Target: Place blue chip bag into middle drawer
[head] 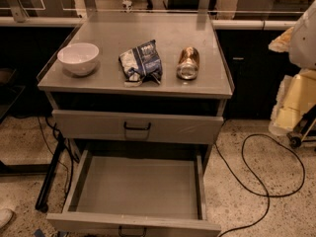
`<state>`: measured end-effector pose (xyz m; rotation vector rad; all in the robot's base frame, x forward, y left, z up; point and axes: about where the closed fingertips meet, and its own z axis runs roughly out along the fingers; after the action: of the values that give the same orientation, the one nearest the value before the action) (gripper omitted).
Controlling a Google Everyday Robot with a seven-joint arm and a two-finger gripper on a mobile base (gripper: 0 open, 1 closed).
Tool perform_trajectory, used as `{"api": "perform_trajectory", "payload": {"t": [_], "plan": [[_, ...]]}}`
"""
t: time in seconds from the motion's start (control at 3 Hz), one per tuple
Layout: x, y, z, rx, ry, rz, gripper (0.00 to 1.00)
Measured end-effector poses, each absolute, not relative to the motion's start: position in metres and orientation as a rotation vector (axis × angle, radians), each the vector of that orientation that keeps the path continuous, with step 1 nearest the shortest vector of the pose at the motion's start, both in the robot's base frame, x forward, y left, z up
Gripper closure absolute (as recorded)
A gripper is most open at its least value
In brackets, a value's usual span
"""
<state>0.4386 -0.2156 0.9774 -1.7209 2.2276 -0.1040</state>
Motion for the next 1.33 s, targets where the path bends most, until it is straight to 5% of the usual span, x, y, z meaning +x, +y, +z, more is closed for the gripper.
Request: {"api": "perform_trajectory", "payload": {"t": [1.33], "plan": [[0.513, -0.127, 0.996, -1.760, 2.093, -0.175, 0.00]]}}
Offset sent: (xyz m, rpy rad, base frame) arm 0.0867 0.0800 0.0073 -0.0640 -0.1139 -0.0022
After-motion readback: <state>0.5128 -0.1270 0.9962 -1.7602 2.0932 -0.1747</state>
